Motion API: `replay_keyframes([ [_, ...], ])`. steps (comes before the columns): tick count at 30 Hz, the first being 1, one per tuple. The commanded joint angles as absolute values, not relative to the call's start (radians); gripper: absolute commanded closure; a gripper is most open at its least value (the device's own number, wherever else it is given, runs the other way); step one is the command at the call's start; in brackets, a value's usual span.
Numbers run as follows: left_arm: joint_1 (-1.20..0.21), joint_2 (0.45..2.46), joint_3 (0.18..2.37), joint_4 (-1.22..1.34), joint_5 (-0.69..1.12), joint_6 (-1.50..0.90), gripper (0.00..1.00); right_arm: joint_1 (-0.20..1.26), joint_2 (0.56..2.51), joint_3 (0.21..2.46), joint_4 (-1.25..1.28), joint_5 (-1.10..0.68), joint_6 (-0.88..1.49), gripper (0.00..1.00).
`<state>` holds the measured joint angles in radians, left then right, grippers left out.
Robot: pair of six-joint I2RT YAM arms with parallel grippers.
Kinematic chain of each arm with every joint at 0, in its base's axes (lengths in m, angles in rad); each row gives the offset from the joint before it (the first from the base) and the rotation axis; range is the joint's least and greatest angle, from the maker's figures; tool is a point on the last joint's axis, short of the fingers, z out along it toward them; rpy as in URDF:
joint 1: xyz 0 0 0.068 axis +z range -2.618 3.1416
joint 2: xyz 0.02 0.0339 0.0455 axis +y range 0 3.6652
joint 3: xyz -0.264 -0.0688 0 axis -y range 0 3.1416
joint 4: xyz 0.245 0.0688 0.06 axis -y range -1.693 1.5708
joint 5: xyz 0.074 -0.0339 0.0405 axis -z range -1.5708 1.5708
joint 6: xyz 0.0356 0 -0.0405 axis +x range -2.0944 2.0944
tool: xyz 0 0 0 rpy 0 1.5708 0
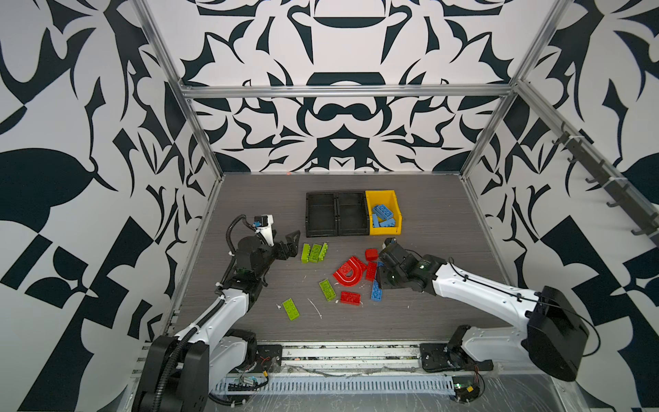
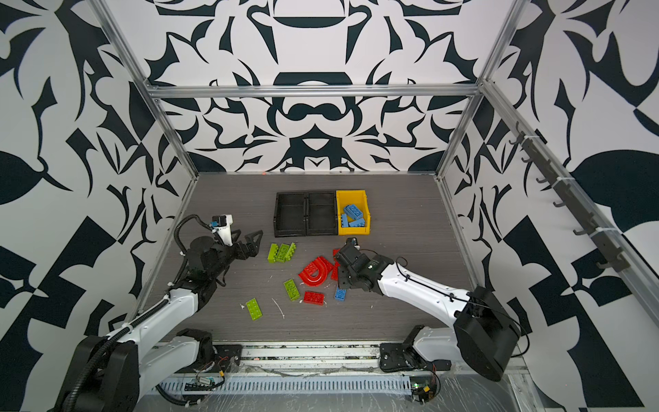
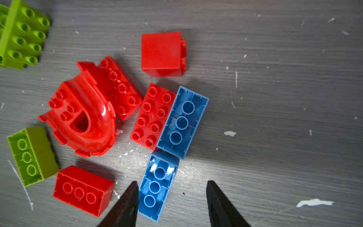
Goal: Sort the legos into containers by color
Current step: Pick up the lego from the bottom-center of the table.
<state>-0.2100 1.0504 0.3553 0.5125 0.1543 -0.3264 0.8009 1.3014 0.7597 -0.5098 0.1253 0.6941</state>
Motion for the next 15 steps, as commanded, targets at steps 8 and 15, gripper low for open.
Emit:
replay_keyframes([
  [8,-0.212,1.035,0.341,0.528,0.155,-0.334,0.01,0.831,1.379,0.778,-0.490,0.115,0.698,0.41],
  [15,-0.212,1.026,0.341,0.523,0.149,-0.332,0.01,0.841,1.436,0.774,-0.452,0.086,0.698,0.41],
])
